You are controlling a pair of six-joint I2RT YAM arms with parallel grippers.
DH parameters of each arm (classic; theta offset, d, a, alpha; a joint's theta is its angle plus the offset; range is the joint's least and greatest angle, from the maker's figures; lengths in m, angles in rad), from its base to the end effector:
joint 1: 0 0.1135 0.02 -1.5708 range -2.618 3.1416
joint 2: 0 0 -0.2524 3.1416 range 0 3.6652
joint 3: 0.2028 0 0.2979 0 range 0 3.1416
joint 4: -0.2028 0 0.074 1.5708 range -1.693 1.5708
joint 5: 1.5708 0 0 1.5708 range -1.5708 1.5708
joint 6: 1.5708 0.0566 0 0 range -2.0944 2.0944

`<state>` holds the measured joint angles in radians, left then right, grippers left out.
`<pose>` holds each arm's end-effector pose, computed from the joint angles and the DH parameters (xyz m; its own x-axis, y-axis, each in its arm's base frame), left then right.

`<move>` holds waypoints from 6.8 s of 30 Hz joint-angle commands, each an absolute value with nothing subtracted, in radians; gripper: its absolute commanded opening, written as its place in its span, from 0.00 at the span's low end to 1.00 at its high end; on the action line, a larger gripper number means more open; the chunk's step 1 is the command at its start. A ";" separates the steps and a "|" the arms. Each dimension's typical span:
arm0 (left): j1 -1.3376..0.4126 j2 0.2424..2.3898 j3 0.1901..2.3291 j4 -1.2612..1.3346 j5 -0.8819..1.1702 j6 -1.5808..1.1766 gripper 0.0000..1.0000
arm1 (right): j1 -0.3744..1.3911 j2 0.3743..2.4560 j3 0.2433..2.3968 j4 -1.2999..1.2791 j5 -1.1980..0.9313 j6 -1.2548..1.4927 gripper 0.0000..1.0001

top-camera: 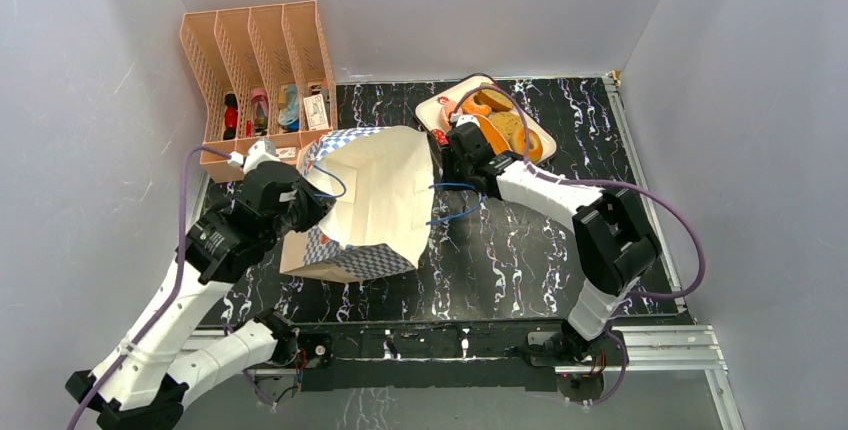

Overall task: Take the fake bread out of the paper bag
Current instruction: Place the clamp at the center of the board, then adjust the paper bag at the center of the board, then move the paper bag to the center of the board.

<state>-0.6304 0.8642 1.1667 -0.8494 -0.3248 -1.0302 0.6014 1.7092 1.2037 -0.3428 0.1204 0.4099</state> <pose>0.1931 -0.1185 0.3833 -0.5064 -0.6364 -0.5819 -0.1860 0.7395 -0.6469 0.3545 0.2350 0.1770 -0.7650 -0.0451 -0.6424 -0.2086 0.9611 0.1809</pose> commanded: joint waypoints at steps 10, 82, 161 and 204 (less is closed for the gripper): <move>-0.629 0.666 0.974 -0.637 -0.331 -1.234 0.00 | 0.656 1.806 1.150 -0.161 0.207 0.376 0.18; -0.629 0.714 0.669 -0.089 -0.227 -1.643 0.00 | 0.431 1.432 1.062 -0.154 0.128 0.613 0.52; -0.329 0.879 0.680 0.070 0.314 -1.535 0.14 | 0.516 1.171 1.086 -0.390 0.169 0.653 0.51; -0.324 0.932 0.658 0.109 0.380 -1.483 0.18 | 0.784 1.117 1.317 -0.589 0.326 0.694 0.52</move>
<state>-0.3298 0.9440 0.6689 0.0746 0.3439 -1.4879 0.7696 1.1172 1.2591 -0.5976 0.2943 0.6907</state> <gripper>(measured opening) 0.172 0.512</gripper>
